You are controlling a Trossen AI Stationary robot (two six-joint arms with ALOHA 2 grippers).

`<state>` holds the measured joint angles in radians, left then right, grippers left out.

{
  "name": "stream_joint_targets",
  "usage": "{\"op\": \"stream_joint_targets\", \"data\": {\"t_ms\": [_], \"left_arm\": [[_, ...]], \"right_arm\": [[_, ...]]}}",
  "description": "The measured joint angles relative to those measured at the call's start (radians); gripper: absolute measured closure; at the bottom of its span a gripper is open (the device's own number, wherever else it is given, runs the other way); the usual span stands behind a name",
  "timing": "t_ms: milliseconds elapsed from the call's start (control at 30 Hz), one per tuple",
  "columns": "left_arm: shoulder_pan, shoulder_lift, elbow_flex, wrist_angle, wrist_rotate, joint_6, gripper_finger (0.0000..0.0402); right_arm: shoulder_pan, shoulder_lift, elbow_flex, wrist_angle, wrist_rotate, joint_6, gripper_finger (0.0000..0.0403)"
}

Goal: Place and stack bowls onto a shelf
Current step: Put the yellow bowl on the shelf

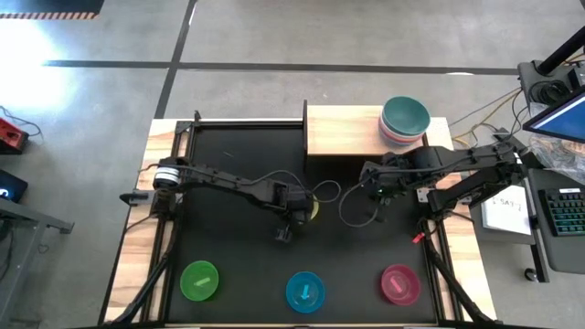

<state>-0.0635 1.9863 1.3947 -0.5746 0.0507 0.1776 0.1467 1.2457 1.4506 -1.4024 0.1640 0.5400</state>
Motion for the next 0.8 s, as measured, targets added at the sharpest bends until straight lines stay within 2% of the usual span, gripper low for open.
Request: {"op": "stream_joint_targets", "data": {"t_ms": [167, 500, 633, 800], "left_arm": [[-0.037, -0.002, 0.066, -0.048, 0.018, 0.029, 0.0401], [-0.07, -0.003, 0.203, -0.079, 0.012, 0.184, 0.0401], [-0.06, -0.003, 0.25, -0.08, -0.055, 0.244, 0.0401], [-0.036, -0.003, 0.306, -0.083, -0.189, 0.353, 0.0401]], "right_arm": [[0.0, 0.0, 0.0, -0.008, -0.012, 0.0, 0.0307], [0.0, -0.018, 0.0, -0.038, -0.03, -0.068, 0.0307], [0.0, -0.051, 0.0, -0.038, -0.091, -0.066, 0.0307], [0.004, -0.09, 0.0, -0.037, -0.093, -0.009, 0.0307]]}}
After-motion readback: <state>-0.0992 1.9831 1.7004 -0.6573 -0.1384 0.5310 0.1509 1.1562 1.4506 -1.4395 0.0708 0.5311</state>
